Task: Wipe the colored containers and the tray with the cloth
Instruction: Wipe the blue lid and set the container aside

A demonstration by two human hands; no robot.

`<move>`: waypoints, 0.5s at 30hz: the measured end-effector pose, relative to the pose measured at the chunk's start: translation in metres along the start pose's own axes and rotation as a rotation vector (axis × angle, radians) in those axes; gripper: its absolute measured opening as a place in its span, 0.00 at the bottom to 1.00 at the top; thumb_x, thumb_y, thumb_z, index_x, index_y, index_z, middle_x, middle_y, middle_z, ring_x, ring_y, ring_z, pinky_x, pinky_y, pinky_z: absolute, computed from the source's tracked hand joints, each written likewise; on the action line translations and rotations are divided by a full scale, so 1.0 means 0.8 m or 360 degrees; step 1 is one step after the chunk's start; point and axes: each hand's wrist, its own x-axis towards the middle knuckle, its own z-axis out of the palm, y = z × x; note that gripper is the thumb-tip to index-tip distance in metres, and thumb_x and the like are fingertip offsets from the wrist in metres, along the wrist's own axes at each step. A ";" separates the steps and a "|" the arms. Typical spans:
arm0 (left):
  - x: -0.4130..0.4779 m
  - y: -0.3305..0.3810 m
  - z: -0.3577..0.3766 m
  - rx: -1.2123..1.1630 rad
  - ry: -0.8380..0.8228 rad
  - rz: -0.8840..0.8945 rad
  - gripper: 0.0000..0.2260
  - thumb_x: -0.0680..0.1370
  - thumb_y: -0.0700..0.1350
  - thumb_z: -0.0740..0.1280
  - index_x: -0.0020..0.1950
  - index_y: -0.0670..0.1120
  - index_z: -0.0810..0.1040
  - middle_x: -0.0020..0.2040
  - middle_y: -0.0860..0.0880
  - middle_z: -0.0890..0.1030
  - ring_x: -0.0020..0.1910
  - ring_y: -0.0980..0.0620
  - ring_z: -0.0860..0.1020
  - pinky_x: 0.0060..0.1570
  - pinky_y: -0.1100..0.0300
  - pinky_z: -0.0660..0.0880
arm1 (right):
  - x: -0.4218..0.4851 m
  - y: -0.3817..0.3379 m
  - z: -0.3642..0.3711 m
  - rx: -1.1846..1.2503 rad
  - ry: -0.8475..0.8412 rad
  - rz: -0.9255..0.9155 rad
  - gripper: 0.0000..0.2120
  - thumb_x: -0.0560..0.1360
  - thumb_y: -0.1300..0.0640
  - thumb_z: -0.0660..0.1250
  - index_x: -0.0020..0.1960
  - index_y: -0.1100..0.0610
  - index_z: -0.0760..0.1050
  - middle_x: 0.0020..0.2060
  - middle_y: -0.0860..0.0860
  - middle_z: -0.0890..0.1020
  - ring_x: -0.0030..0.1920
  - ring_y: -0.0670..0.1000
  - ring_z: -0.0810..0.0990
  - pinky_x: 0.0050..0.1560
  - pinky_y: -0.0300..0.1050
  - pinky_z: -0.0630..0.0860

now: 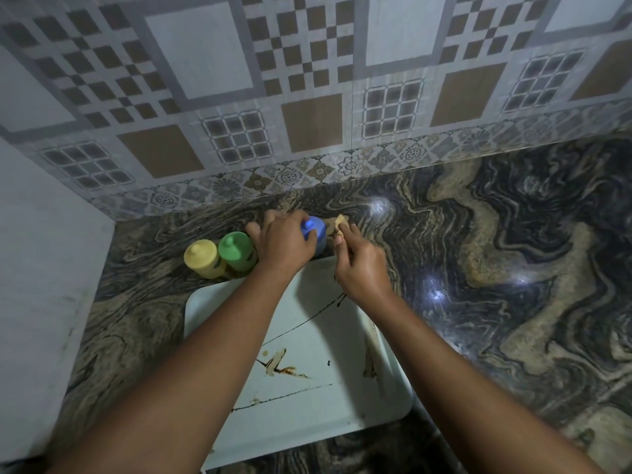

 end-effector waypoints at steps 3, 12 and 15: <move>-0.001 0.002 0.002 0.0056 -0.0004 0.0059 0.11 0.75 0.55 0.66 0.56 0.57 0.79 0.52 0.54 0.83 0.61 0.46 0.70 0.54 0.47 0.59 | 0.000 0.001 -0.001 0.0016 -0.0010 0.0024 0.18 0.83 0.59 0.60 0.71 0.63 0.74 0.69 0.62 0.75 0.74 0.56 0.69 0.70 0.36 0.62; 0.000 0.001 0.003 0.0032 -0.0054 0.0015 0.11 0.73 0.57 0.67 0.54 0.57 0.79 0.52 0.55 0.82 0.60 0.44 0.69 0.52 0.48 0.59 | -0.002 -0.004 -0.006 0.0055 -0.0008 0.0041 0.18 0.83 0.58 0.60 0.71 0.63 0.73 0.70 0.59 0.75 0.76 0.54 0.67 0.70 0.34 0.60; -0.005 -0.003 0.009 -0.0017 -0.0044 0.0010 0.13 0.73 0.59 0.68 0.55 0.58 0.78 0.55 0.56 0.82 0.60 0.44 0.70 0.54 0.47 0.60 | -0.003 -0.005 -0.009 0.0087 -0.0003 0.0053 0.18 0.83 0.58 0.60 0.71 0.63 0.73 0.70 0.58 0.75 0.76 0.55 0.67 0.71 0.37 0.62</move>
